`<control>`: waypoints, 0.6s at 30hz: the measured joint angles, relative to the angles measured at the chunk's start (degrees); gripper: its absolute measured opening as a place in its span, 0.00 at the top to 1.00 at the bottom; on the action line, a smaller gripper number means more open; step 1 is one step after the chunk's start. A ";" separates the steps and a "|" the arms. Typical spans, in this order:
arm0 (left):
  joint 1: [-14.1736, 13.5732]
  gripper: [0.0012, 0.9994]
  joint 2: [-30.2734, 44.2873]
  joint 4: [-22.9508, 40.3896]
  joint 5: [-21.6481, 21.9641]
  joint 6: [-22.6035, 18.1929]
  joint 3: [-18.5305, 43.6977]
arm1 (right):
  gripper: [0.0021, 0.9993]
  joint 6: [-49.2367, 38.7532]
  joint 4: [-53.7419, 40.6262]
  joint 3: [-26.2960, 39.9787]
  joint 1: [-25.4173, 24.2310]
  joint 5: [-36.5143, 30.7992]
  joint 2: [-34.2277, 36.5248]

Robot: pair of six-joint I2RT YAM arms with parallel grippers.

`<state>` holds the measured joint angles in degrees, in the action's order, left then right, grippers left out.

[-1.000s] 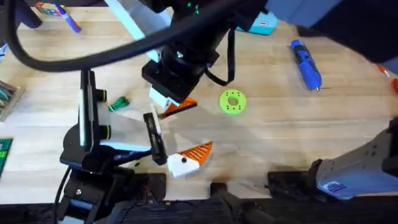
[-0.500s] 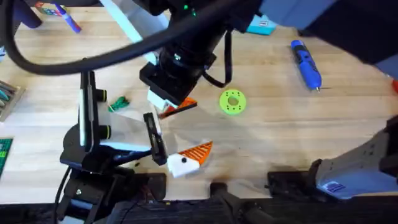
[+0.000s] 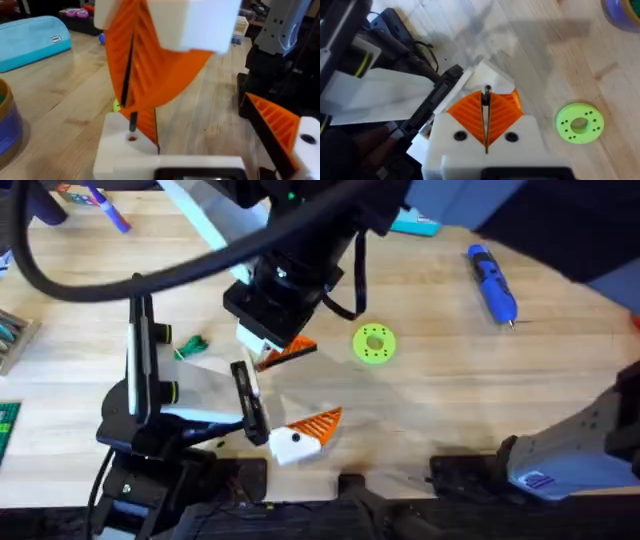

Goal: Pick up the gripper from the table and insert it into the empty holder that is missing its gripper. Then pick up a screw, insert it into the mounting hole, and use the screwdriver to tighten it. Finally, clean up the table by picking up the vegetable and placing it into the bucket.

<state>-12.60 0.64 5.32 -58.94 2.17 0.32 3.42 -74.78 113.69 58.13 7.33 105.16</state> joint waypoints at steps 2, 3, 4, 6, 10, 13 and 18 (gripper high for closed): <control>0.00 0.01 0.00 0.00 0.00 0.00 0.00 | 0.99 0.00 0.13 0.00 0.00 0.00 0.00; 0.00 0.01 0.00 0.00 -0.02 0.00 0.00 | 0.99 0.00 0.15 0.00 0.00 0.00 0.02; 0.00 0.01 -0.02 -0.02 0.00 0.00 0.00 | 0.99 0.00 0.13 0.00 0.00 0.00 0.00; 0.00 0.01 -0.02 0.00 -0.02 -0.02 0.00 | 0.99 0.00 0.04 0.00 0.00 0.00 0.02; 0.00 0.01 -0.02 0.00 -0.02 -0.02 0.00 | 0.99 0.00 -0.13 0.00 0.00 0.00 0.22; 0.00 0.01 0.00 0.00 -0.02 -0.02 0.00 | 0.99 0.00 -0.35 0.00 0.00 0.00 0.35; 0.00 0.01 -0.02 0.00 0.00 -0.02 0.00 | 0.99 0.00 -0.39 0.00 0.11 0.00 0.63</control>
<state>-12.60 0.62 5.32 -58.94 2.15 0.32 3.42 -75.18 113.69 58.24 7.33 105.80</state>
